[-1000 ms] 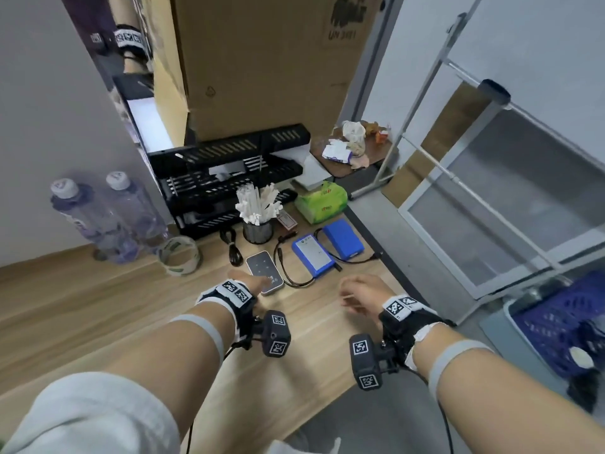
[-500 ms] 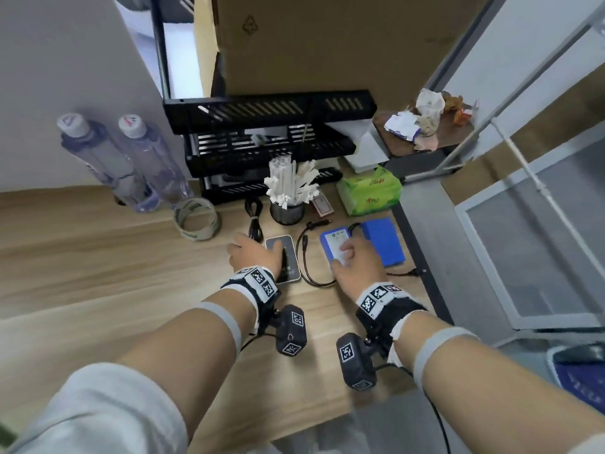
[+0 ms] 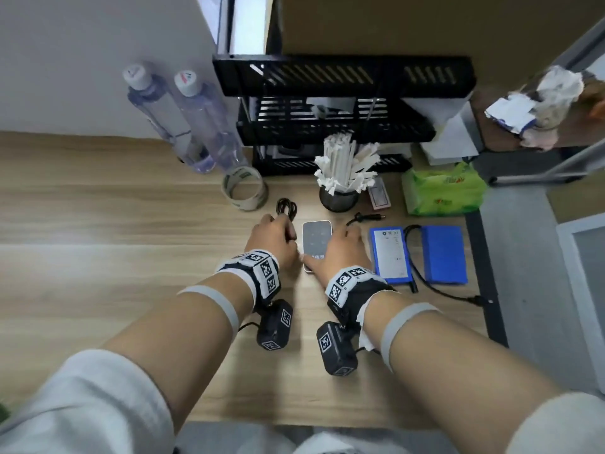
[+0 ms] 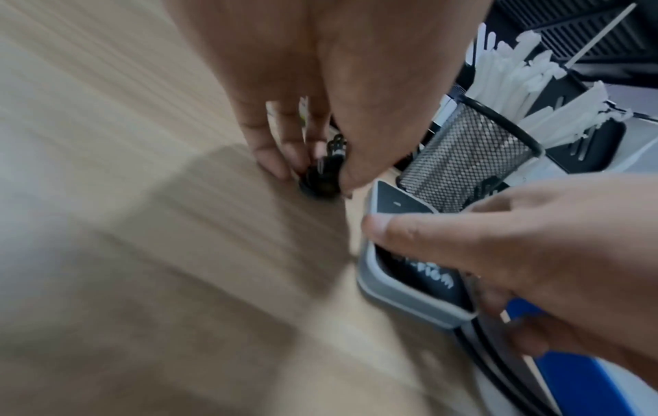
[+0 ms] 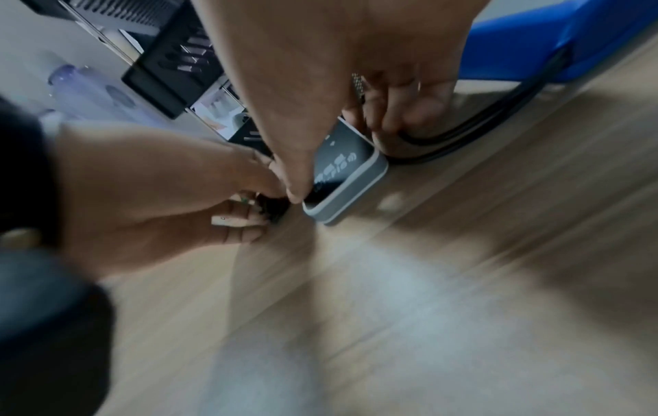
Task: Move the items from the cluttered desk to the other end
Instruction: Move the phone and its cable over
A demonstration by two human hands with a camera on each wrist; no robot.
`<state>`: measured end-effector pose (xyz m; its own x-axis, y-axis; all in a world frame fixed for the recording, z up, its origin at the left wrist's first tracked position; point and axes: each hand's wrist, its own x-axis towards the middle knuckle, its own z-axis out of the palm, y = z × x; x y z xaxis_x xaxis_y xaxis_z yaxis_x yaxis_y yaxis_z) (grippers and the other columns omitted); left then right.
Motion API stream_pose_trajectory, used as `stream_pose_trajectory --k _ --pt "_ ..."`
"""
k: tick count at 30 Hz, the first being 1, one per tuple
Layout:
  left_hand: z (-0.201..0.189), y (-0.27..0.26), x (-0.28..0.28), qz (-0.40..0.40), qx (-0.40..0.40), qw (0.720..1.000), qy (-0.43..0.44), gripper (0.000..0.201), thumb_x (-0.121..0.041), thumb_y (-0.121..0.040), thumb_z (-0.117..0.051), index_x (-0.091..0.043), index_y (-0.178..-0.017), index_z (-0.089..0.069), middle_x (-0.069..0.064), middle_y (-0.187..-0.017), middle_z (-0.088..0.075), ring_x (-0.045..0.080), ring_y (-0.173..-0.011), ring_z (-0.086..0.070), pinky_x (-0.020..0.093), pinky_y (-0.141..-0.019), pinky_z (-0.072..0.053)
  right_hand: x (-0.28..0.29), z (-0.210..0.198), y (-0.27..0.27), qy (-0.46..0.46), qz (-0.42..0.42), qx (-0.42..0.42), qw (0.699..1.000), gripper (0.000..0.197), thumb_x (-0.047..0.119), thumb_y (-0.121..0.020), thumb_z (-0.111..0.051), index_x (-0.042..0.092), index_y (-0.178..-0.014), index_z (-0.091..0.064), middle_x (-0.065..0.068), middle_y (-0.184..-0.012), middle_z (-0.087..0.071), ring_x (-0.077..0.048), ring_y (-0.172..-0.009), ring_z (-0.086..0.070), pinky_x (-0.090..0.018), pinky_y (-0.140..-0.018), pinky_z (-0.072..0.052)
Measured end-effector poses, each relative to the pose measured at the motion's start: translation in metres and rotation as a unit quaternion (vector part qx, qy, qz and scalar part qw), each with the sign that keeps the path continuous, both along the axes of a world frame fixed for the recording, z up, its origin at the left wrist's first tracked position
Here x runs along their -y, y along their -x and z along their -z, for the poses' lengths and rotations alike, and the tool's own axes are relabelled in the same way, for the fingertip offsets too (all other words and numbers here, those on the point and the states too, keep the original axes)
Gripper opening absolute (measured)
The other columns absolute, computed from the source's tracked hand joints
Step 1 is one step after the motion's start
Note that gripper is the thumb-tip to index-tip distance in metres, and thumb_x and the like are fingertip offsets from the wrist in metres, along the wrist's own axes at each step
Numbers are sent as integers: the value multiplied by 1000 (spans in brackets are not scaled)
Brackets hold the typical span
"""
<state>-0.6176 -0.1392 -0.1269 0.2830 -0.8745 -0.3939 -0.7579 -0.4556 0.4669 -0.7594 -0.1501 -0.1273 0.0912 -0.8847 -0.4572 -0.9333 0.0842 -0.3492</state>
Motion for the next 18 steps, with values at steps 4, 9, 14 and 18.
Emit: stream_pose_trajectory --k 4,9,14,18 --pt "-18 -16 -25 -37 -8 994 -103 34 -21 -80 -69 -13 -104 -47 8 -97 -59 30 -88 -58 32 -74 -42 0 -7 -16 -19 -19 -20 999 61 44 -81 -66 7 -126 -48 -13 -131 -48 -33 -118 -53 -40 -88 -49" --pt "-40 -52 -76 -168 -60 972 -153 22 -27 -90 -61 -10 -97 -49 6 -80 -57 29 -81 -57 30 -66 -41 -14 -22 -35 -54 -43 10 998 40 41 -97 -49 8 -120 -47 -15 -119 -63 -37 -109 -62 -37 -81 -46" --pt "-77 -108 -137 -302 -178 929 -120 33 -10 -99 -50 -14 -66 -49 2 -67 -51 14 -59 -49 26 -63 -47 -41 -36 -89 -115 -83 122 982 36 40 -96 -51 11 -116 -59 -12 -115 -69 -33 -105 -64 -31 -82 -46" --pt "-108 -166 -195 -408 -260 874 -49 29 -5 -100 -48 -11 -72 -52 5 -71 -55 12 -50 -59 19 -45 -49 -74 -56 -159 -142 -124 182 965 28 37 -93 -55 16 -107 -66 -7 -97 -75 -31 -82 -73 -37 -81 -57"
